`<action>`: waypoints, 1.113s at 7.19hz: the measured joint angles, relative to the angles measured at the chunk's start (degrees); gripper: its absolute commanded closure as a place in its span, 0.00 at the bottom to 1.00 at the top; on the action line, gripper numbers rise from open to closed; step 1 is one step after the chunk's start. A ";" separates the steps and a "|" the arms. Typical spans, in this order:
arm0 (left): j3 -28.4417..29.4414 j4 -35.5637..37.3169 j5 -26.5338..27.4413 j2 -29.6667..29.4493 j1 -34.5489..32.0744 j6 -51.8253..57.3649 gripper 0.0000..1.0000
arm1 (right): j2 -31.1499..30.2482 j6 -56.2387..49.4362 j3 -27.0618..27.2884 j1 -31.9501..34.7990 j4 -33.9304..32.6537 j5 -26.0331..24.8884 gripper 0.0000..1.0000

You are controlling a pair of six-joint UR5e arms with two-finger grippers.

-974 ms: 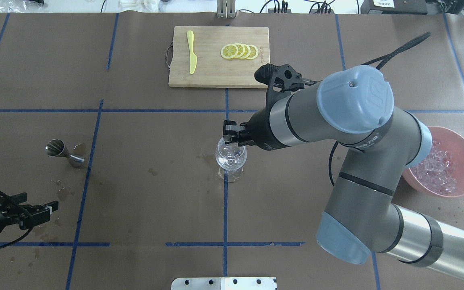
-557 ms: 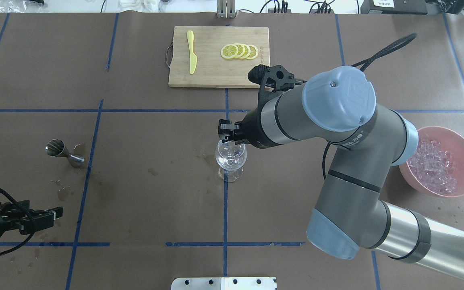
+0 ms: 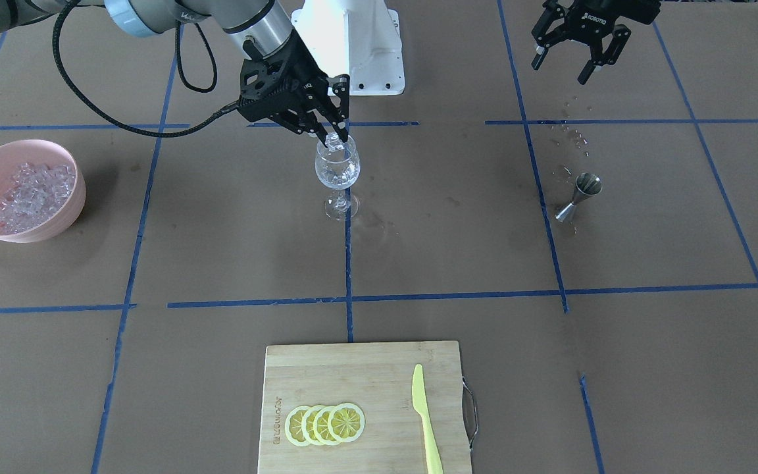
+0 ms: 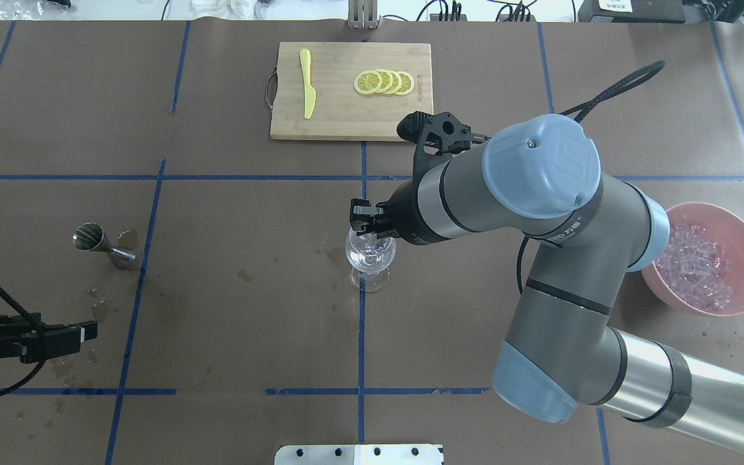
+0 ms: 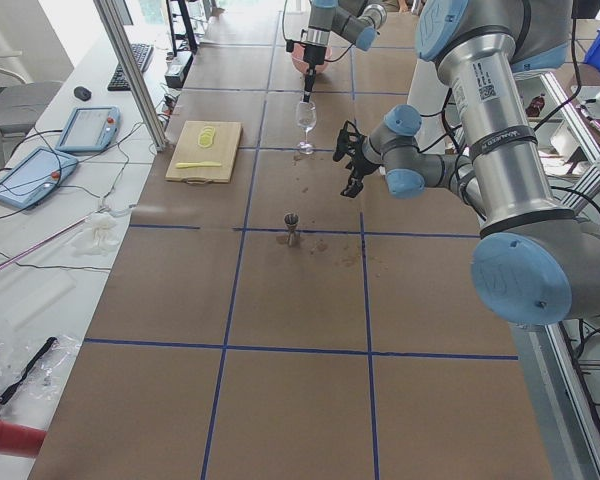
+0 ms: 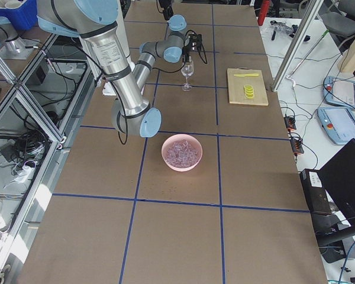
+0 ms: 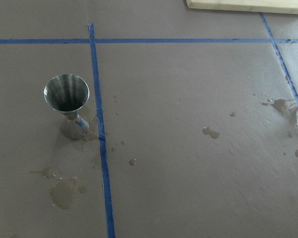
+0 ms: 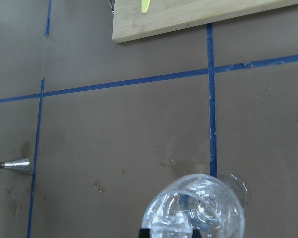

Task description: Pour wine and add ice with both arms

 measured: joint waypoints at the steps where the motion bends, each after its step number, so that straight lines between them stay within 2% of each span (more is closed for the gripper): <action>1: -1.31 2.36 -2.25 -1.39 -1.89 0.10 0.00 | -0.06 0.43 0.04 -0.54 0.00 -0.77 0.01; 2: -3.27 6.98 -5.06 -4.21 -4.18 0.28 0.00 | -0.07 0.83 0.14 -0.94 0.00 -1.30 0.01; 4: -7.34 23.55 -9.99 -15.47 -8.23 0.55 0.00 | 0.19 1.08 1.65 -1.02 -1.78 -1.38 0.00; 6: -8.38 43.61 -12.51 -32.22 -10.62 1.12 0.00 | 0.31 1.06 3.47 -0.46 -4.41 -1.25 0.00; 8: -7.89 63.44 -12.99 -48.70 -12.54 2.67 0.00 | 0.12 0.54 3.97 3.03 -6.60 1.63 0.00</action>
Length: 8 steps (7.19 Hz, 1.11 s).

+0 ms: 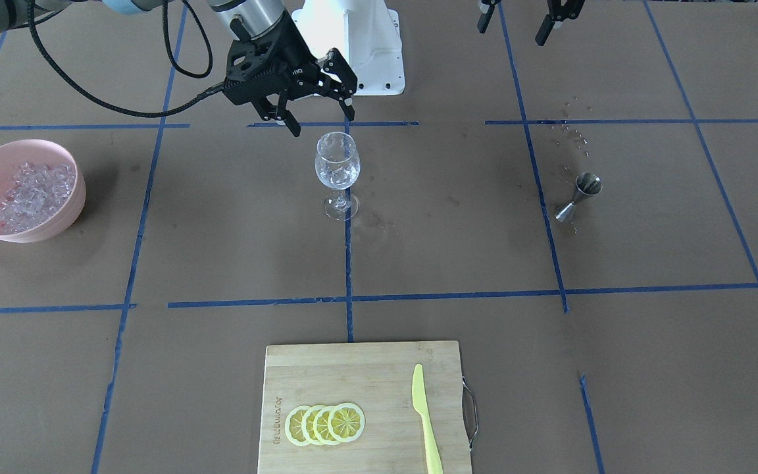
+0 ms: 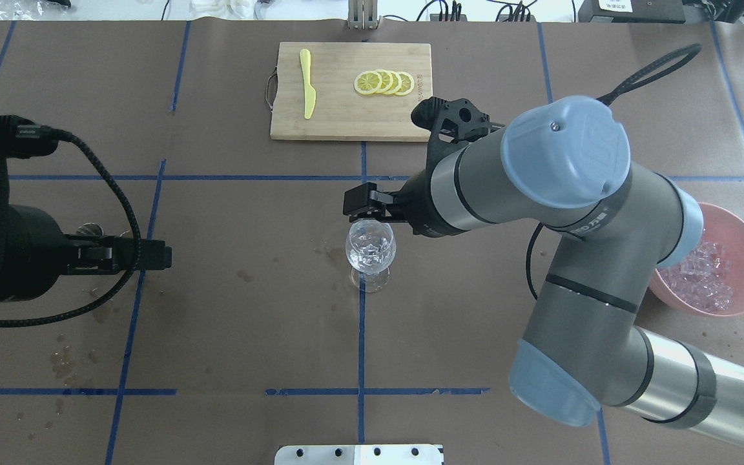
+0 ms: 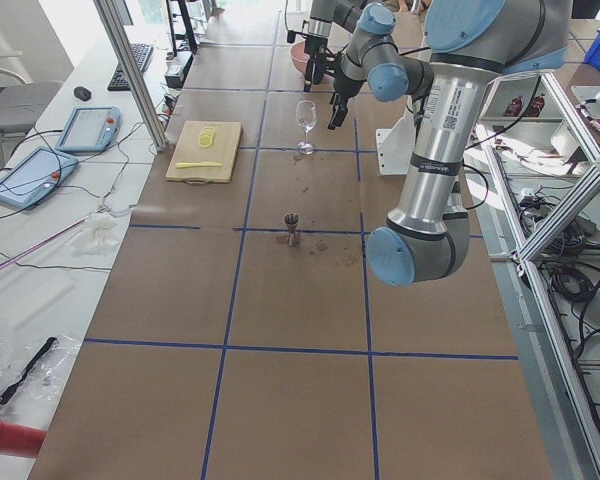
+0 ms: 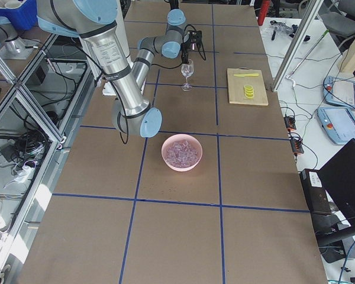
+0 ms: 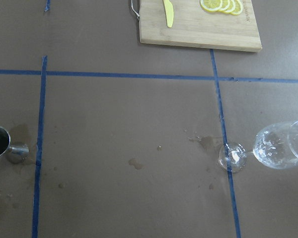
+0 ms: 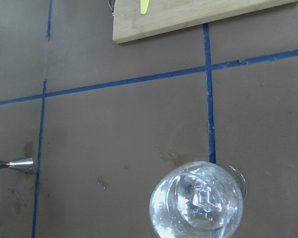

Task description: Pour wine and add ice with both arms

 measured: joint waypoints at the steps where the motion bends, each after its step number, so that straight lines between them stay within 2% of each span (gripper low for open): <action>1: 0.79 4.93 -0.40 -4.58 -1.67 2.87 0.00 | -0.40 -1.37 0.35 3.26 -2.37 2.92 0.00; 4: 7.65 6.24 -6.29 -9.18 -13.16 16.30 0.00 | -4.88 -14.03 0.77 13.96 -8.84 10.48 0.00; 6: 19.76 -2.07 -10.96 -9.56 -22.81 24.33 0.00 | -9.34 -26.36 -0.22 20.49 -13.21 11.76 0.00; 8: 29.91 -5.62 -15.35 -8.60 -31.64 37.05 0.00 | -11.11 -42.93 -2.97 27.15 -21.28 12.43 0.00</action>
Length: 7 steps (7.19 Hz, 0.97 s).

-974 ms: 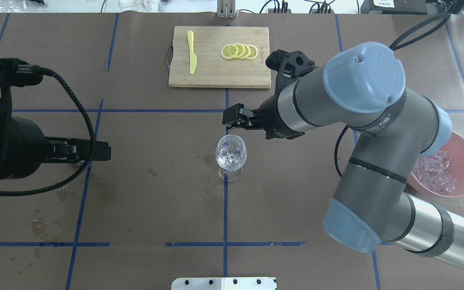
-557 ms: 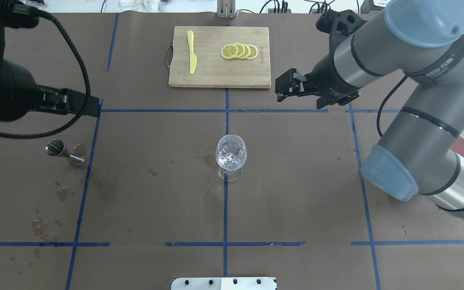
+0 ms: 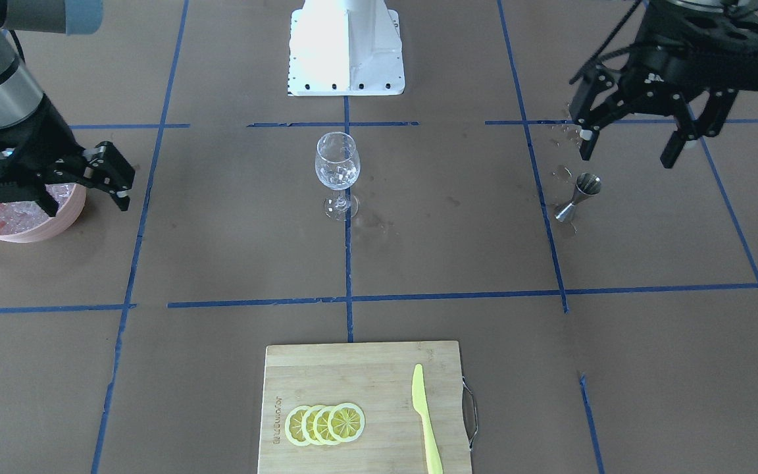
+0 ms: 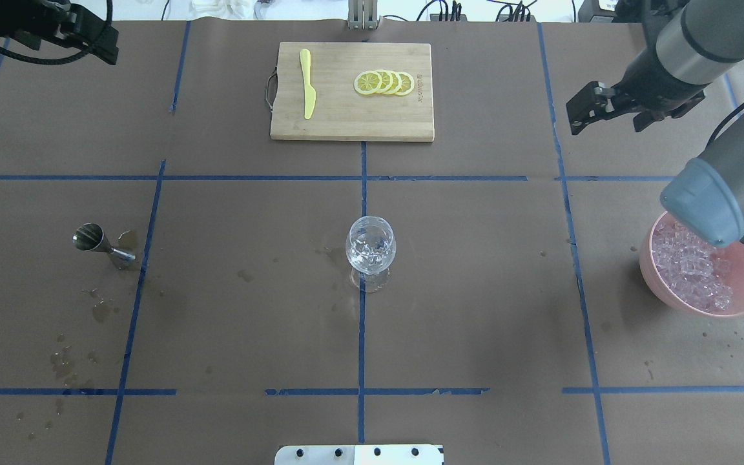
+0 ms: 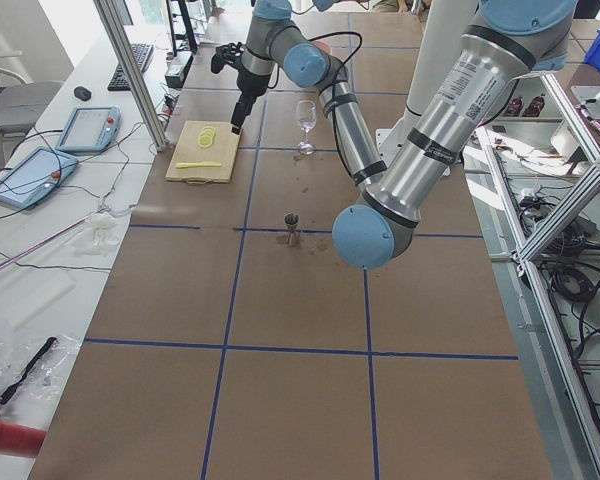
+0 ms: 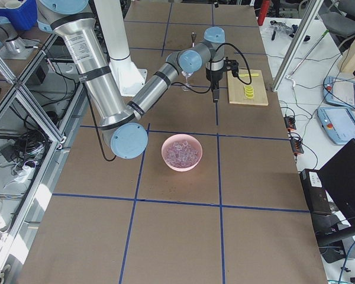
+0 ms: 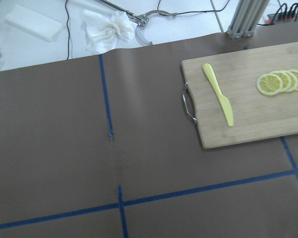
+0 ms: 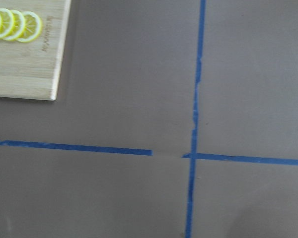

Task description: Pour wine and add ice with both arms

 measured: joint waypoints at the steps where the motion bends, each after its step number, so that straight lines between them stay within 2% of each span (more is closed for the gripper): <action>1: 4.10 -0.79 -3.59 1.89 -4.97 7.77 0.00 | -1.46 -7.49 -2.10 3.37 -1.82 1.55 0.00; 4: 14.83 -4.91 -13.72 11.51 -17.53 26.29 0.00 | -8.76 -27.76 -6.89 13.92 -2.45 7.40 0.00; 7: 19.11 -10.50 -19.16 23.34 -22.79 30.85 0.00 | -16.32 -35.54 -7.84 20.66 -0.67 9.73 0.00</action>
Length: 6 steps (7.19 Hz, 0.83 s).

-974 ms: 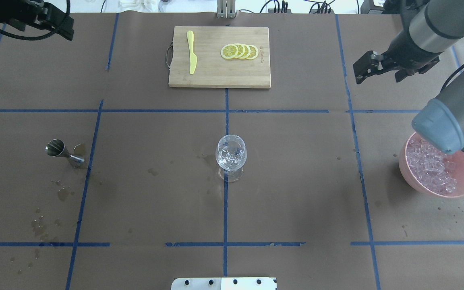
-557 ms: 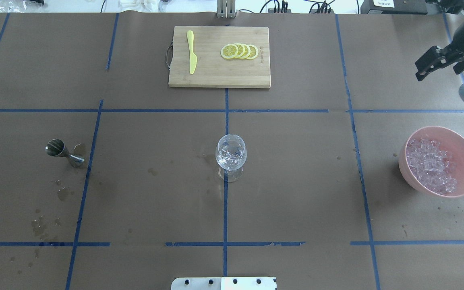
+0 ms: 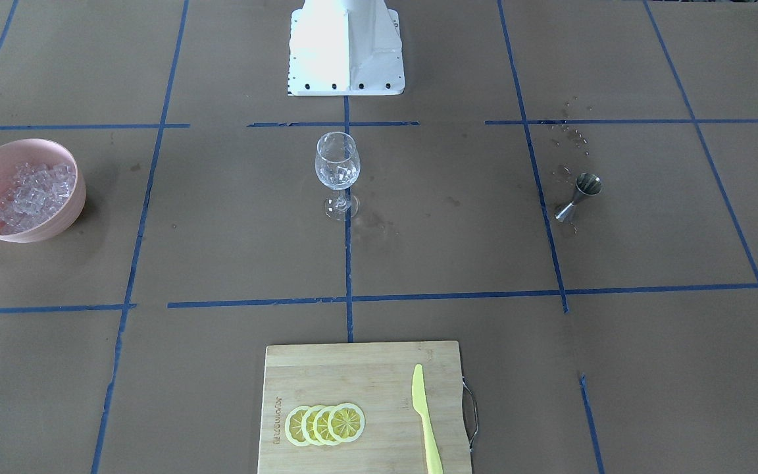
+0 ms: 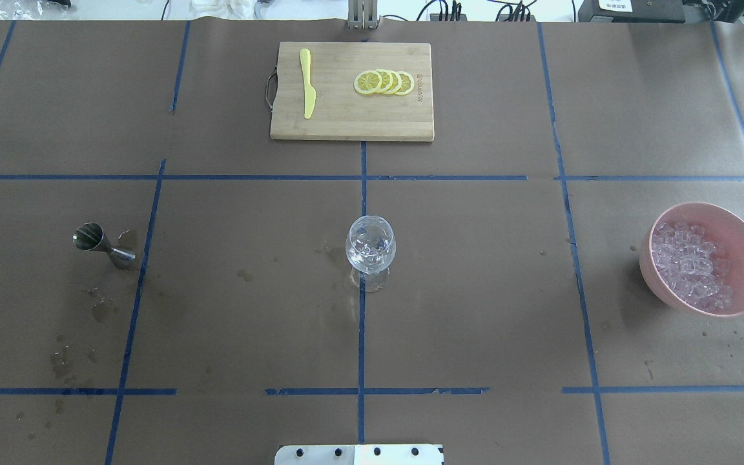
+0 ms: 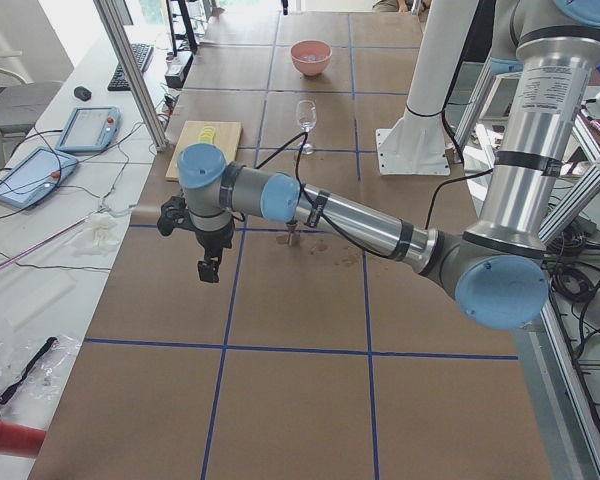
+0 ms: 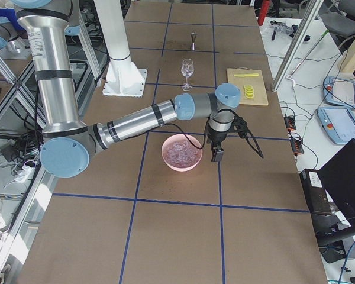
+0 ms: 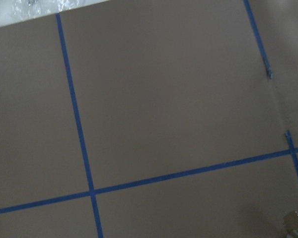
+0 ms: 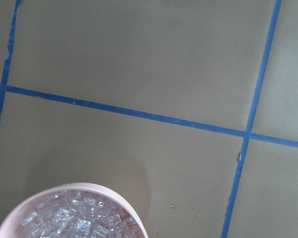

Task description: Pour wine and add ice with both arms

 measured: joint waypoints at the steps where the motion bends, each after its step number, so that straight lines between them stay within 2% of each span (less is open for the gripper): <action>1: 0.49 -2.37 -0.42 3.67 -0.43 0.27 0.00 | -1.25 -0.27 0.01 0.86 1.09 0.05 0.00; 3: 2.31 -4.52 -0.46 6.51 -0.53 0.42 0.00 | -4.16 0.03 -0.01 2.22 1.83 0.45 0.00; 6: 5.54 -4.81 0.10 6.86 -0.50 1.87 0.00 | -7.30 0.29 -0.15 6.11 2.98 4.42 0.00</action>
